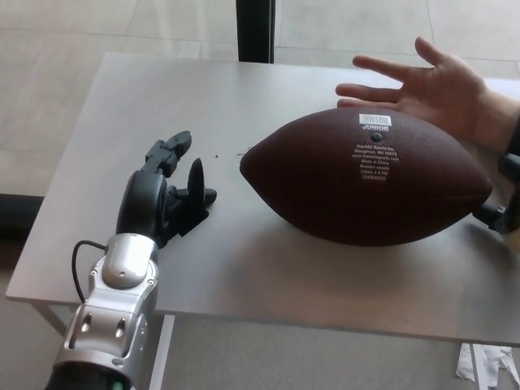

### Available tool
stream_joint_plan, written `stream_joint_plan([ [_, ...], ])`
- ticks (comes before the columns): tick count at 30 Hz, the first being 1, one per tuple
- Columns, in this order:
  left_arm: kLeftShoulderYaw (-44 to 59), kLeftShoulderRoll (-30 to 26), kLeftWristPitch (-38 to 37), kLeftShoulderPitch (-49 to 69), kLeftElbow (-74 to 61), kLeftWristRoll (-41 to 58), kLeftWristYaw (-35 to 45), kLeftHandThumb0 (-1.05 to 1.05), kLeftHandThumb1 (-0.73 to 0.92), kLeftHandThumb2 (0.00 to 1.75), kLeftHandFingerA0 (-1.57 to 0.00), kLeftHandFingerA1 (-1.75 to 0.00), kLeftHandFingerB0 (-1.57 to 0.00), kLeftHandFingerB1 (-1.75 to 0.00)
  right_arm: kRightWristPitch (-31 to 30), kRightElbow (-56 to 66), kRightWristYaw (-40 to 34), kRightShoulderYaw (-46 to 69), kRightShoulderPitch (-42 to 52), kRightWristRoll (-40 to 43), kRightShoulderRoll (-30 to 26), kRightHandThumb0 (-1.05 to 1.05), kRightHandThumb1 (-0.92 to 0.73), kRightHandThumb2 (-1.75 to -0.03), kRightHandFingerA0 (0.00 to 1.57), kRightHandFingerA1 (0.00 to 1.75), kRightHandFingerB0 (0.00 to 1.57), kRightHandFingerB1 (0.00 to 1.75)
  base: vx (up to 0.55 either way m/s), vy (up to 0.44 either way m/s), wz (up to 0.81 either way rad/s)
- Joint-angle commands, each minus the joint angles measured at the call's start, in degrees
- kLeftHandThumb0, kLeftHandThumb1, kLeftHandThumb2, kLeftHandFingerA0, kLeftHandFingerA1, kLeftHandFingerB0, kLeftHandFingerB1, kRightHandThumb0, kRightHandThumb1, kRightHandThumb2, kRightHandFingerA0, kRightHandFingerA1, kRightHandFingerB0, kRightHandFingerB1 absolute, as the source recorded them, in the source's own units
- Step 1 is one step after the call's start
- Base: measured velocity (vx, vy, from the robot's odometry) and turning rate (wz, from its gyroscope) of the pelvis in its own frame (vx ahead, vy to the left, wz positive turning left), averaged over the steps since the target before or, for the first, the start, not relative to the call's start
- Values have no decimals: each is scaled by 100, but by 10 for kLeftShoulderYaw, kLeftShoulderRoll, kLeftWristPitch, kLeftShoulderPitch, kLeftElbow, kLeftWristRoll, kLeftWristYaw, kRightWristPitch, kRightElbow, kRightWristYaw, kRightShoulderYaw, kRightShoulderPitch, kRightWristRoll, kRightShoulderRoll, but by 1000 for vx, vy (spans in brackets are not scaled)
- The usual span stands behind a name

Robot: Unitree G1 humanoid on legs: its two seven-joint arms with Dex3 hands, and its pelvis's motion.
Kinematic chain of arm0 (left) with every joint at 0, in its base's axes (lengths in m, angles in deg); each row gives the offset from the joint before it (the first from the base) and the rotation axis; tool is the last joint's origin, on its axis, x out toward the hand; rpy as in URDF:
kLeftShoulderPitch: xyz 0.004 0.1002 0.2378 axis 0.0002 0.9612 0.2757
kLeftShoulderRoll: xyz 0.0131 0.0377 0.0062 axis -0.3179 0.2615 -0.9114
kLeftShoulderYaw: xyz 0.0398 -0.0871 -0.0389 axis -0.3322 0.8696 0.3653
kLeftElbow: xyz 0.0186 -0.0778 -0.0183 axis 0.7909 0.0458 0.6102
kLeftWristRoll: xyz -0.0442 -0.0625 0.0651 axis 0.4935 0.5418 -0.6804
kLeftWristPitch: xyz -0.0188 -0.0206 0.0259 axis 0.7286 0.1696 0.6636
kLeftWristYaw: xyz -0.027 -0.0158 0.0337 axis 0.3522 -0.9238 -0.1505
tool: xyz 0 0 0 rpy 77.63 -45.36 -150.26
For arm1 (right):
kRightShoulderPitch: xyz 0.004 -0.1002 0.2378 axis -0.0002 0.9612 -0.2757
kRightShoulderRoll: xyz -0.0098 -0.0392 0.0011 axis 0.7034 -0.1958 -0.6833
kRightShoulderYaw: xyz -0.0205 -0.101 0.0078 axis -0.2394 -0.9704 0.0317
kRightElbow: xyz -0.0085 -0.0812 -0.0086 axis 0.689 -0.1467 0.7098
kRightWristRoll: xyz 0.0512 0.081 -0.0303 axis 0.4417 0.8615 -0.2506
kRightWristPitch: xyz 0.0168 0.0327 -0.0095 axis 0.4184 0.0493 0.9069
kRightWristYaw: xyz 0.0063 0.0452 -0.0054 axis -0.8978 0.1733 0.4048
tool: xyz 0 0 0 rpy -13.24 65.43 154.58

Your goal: The robot uses both its hands to grab the left and right ends of a football kept in the middle of the desk infront of it, lifts it up and places it in the palm of a person

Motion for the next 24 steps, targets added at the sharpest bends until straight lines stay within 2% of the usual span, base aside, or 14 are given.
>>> stream_joint_plan([
  [1, 11, 1, 27, 10, 24, 0, -8, -92, 92, 88, -32, -57, -4, -30, 10, 8, -24, 15, -13, 3, 4, -86, -74, -112, 60, 63, 40, 49, 0, 0, 0],
  [2, 10, 3, 24, 6, 33, -2, -8, -95, 92, 127, -30, -61, -7, -24, 10, 7, -24, 18, -17, 6, 3, -86, -74, -112, 61, 63, 43, 50, 0, 0, 0],
  [4, 8, 5, 25, -1, 42, -3, -6, -96, 92, 129, -29, -58, -7, -22, 11, 5, -24, 18, -21, 3, 1, -83, -73, -114, 61, 64, 37, 48, 0, 0, 0],
  [6, 5, 8, 22, -11, 60, -4, 0, -96, 92, 94, -30, -53, -3, -24, 8, 7, -26, 18, -22, 0, -1, -86, -92, -68, 68, 56, 49, 35, 0, 0, 0],
  [7, 0, 10, 24, -15, 64, -6, 3, -95, 92, 90, -29, -52, -3, -25, 7, 8, -24, 19, -22, 0, -3, -83, -74, -114, 61, 64, 38, 49, 0, 0, 0],
  [8, -1, 12, 27, -16, 64, -3, 6, -101, 92, 92, -27, -53, -4, -23, 4, 7, -24, 16, -24, -2, -2, -87, -92, -68, 68, 56, 47, 34, 0, 0, 0],
  [10, 3, 30, 35, -30, 70, 9, 5, -95, 86, 130, -19, -58, 0, -18, -5, 9, -24, 11, -25, -5, -4, -86, -75, -112, 60, 62, 36, 48, 0, 0, 0],
  [12, 7, 48, 43, -45, 77, 18, 2, -97, 92, 97, -26, -57, -5, -24, -9, 7, -20, 6, -24, -5, -3, -82, -73, -111, 51, 58, 33, 47, 0, 0, 0],
  [14, 7, 61, 50, -59, 84, 15, -2, -100, 87, 98, -26, -56, -9, -24, -10, 6, -18, -2, -21, -9, -3, -84, -92, -74, 60, 47, 36, 33, 0, 0, 0],
  [18, 7, 85, 57, -93, 103, 16, -4, -86, 86, 124, -23, -58, -7, -28, 5, -15, -18, -21, -24, -23, -3, -82, -92, -75, 62, 48, 36, 34, 0, 0, 0],
  [19, 7, 90, 57, -103, 110, 16, -5, -94, 92, 98, -26, -58, -7, -26, 10, -21, -17, -20, -25, -20, 0, -87, -92, -68, 64, 49, 43, 34, 0, 0, 0],
  [20, 4, 98, 58, -120, 121, 15, -5, -88, 86, 125, -20, -59, -8, -29, 17, -29, -18, -18, -27, -14, 8, -87, -75, -112, 59, 62, 38, 48, 0, 0, 0],
  [23, 3, 102, 57, -137, 131, 14, 1, -89, 85, 126, -20, -60, -7, -30, 13, -34, -20, -20, -32, -11, 14, -88, -76, -113, 57, 62, 38, 48, 0, 0, 0],
  [24, -4, 103, 58, -150, 140, 8, 3, -101, 91, 95, -26, -63, -9, -27, 23, -35, -16, -28, -30, -15, 17, -87, -77, -114, 55, 62, 37, 48, 0, 0, 0],
])
